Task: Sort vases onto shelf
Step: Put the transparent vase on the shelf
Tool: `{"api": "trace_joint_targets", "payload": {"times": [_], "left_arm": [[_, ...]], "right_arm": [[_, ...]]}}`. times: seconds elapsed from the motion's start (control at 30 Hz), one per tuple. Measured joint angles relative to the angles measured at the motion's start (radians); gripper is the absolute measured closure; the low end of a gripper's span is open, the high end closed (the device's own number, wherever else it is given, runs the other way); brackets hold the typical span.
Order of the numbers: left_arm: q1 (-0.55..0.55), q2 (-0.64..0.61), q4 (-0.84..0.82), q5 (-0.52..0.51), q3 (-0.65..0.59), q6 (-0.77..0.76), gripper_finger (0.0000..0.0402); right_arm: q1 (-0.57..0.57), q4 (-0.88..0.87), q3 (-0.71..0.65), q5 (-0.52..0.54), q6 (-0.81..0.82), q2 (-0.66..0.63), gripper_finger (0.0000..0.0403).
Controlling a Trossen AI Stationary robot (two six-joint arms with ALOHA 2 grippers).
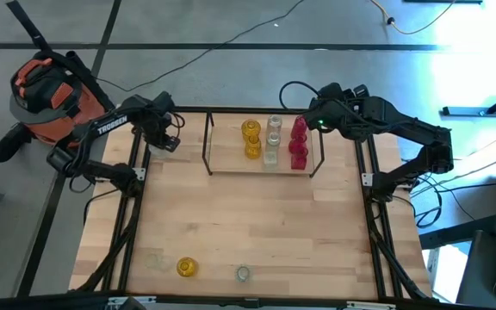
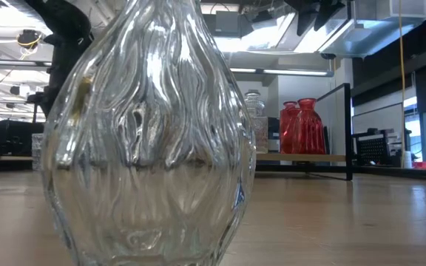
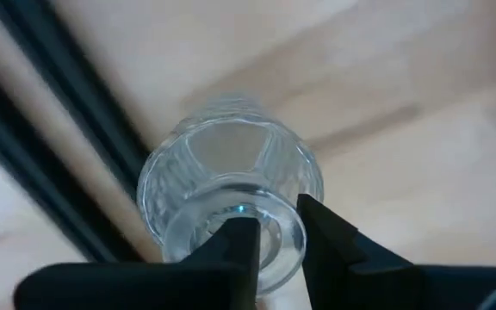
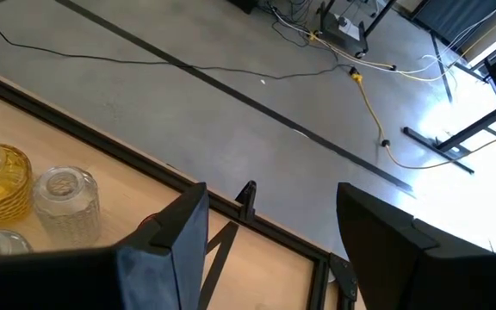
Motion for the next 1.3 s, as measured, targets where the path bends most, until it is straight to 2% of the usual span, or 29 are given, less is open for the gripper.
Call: {"api": "trace_joint_targets", "payload": {"times": [0.13, 0.27, 0.53, 0.7, 0.93, 1.1, 1.3], "left_arm": [[-0.023, 0.007, -0.026, 0.094, 0.04, -0.005, 0.0352], [-0.069, 0.0, -0.025, 0.16, 0.139, -0.006, 0.0352], [-0.136, -0.027, -0.005, -0.016, 0.457, -0.062, 0.0352], [-0.175, -0.012, 0.035, -0.038, 0.679, -0.018, 0.0352], [-0.29, 0.136, -0.036, -0.054, 0.878, 0.032, 0.0352], [-0.393, 0.308, -0.095, -0.075, 1.021, 0.12, 0.0352], [-0.455, 0.499, -0.217, -0.122, 1.198, 0.212, 0.0352]], "right_arm": [[0.0, 0.0, 0.0, -0.007, 0.0, 0.0, 0.0192], [0.0, 0.001, 0.0, -0.007, 0.0, 0.0, 0.0192], [0.0, 0.042, 0.0, -0.008, 0.0, 0.0, 0.0192], [0.0, 0.048, 0.0, -0.004, 0.0, 0.0, 0.0192], [0.0, 0.072, 0.0, 0.011, -0.016, 0.001, 0.0192], [0.0, 0.106, 0.0, 0.0, -0.075, 0.002, 0.0192], [0.0, 0.104, 0.0, -0.031, -0.077, 0.002, 0.0192]]}}
